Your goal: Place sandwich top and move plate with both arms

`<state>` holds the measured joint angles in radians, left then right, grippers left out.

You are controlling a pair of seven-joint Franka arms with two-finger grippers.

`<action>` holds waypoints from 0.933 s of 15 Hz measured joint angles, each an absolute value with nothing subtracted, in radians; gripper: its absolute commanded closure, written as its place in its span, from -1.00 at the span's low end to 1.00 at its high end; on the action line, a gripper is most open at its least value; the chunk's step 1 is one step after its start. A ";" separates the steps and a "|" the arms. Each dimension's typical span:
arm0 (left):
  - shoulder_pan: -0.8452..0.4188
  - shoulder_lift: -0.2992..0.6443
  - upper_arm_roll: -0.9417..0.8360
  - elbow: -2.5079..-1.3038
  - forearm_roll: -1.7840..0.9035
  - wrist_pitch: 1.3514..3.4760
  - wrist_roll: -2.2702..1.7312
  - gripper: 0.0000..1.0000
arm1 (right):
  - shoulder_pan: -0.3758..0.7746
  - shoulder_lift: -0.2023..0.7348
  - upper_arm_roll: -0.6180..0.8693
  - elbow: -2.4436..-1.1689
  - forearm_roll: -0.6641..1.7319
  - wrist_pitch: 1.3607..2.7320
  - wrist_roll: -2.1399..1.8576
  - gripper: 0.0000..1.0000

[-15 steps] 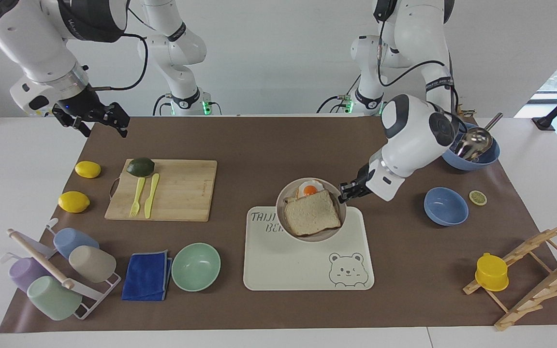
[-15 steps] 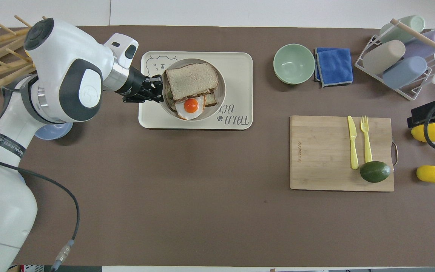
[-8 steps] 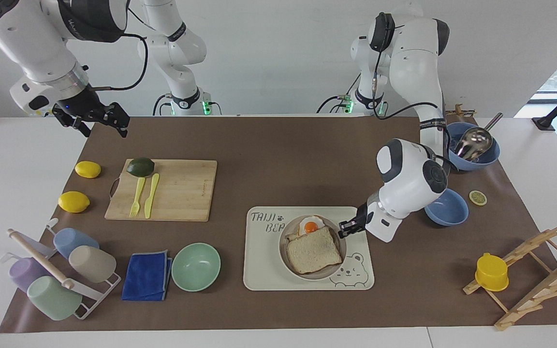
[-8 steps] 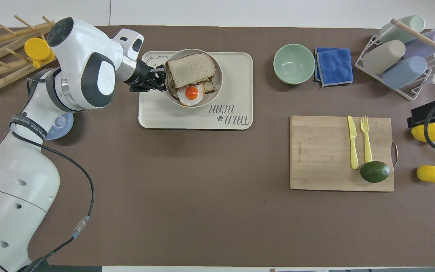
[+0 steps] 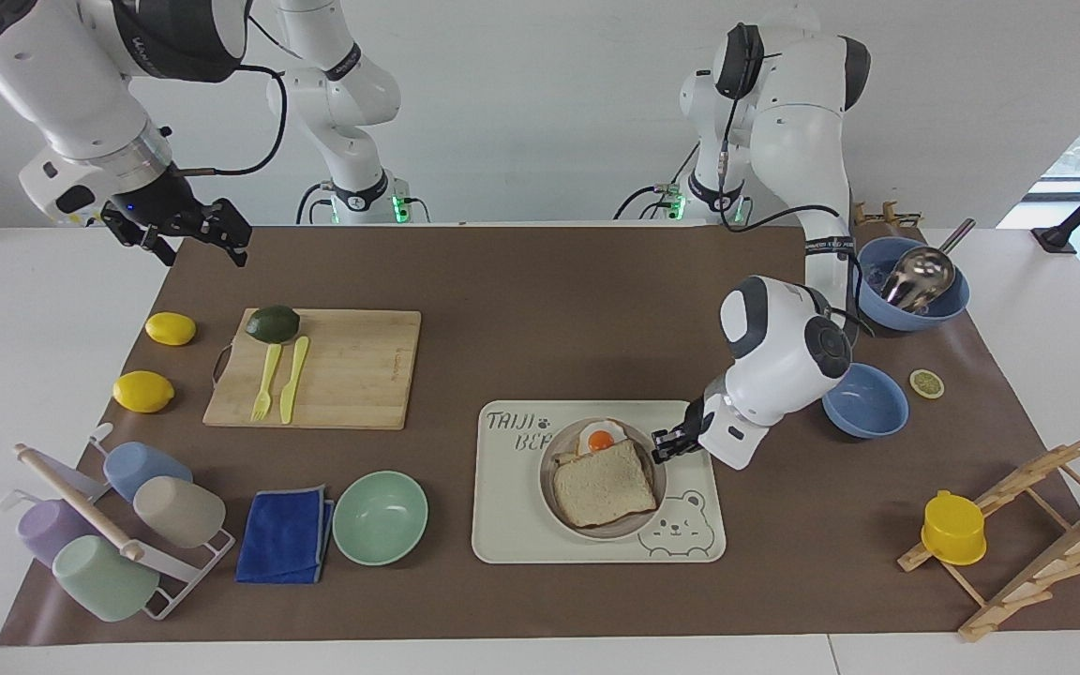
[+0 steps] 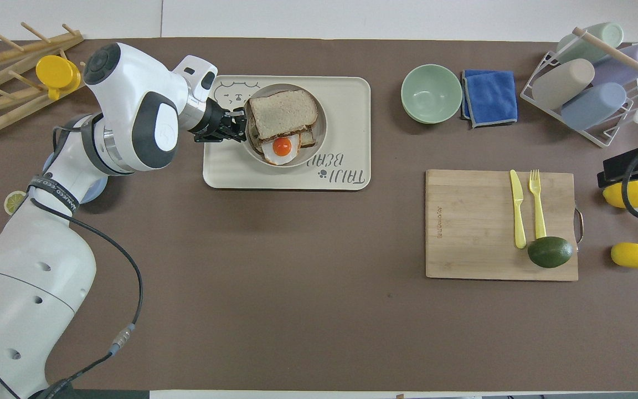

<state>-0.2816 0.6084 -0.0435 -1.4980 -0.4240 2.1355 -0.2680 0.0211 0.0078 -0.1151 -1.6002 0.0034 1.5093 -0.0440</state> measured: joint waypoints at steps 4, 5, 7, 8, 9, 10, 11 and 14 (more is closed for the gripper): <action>-0.282 0.597 -0.044 -1.498 -0.407 2.136 -0.260 -1.00 | 0.021 0.008 -0.115 -1.600 0.003 1.509 -0.044 -1.00; -0.282 0.592 -0.044 -1.498 -0.381 2.136 -0.259 -1.00 | 0.021 0.008 -0.115 -1.600 0.003 1.509 -0.044 -1.00; -0.280 0.573 -0.043 -1.496 -0.335 2.137 -0.259 -1.00 | 0.021 0.008 -0.115 -1.600 0.003 1.509 -0.044 -1.00; -0.278 0.553 -0.041 -1.496 -0.317 2.133 -0.259 -1.00 | 0.021 0.008 -0.115 -1.600 0.003 1.509 -0.044 -1.00; -0.273 0.524 -0.035 -1.495 -0.290 2.118 -0.259 -1.00 | 0.021 0.008 -0.115 -1.600 0.003 1.509 -0.044 -1.00; -0.266 0.490 -0.026 -1.494 -0.258 2.089 -0.259 -1.00 | 0.021 0.008 -0.115 -1.600 0.003 1.509 -0.044 -1.00; -0.259 0.452 -0.018 -1.494 -0.226 2.051 -0.259 -1.00 | 0.021 0.008 -0.115 -1.600 0.003 1.509 -0.044 -1.00; -0.248 0.344 0.002 -1.494 -0.133 1.935 -0.259 -1.00 | 0.021 0.008 -0.115 -1.600 0.003 1.509 -0.044 -1.00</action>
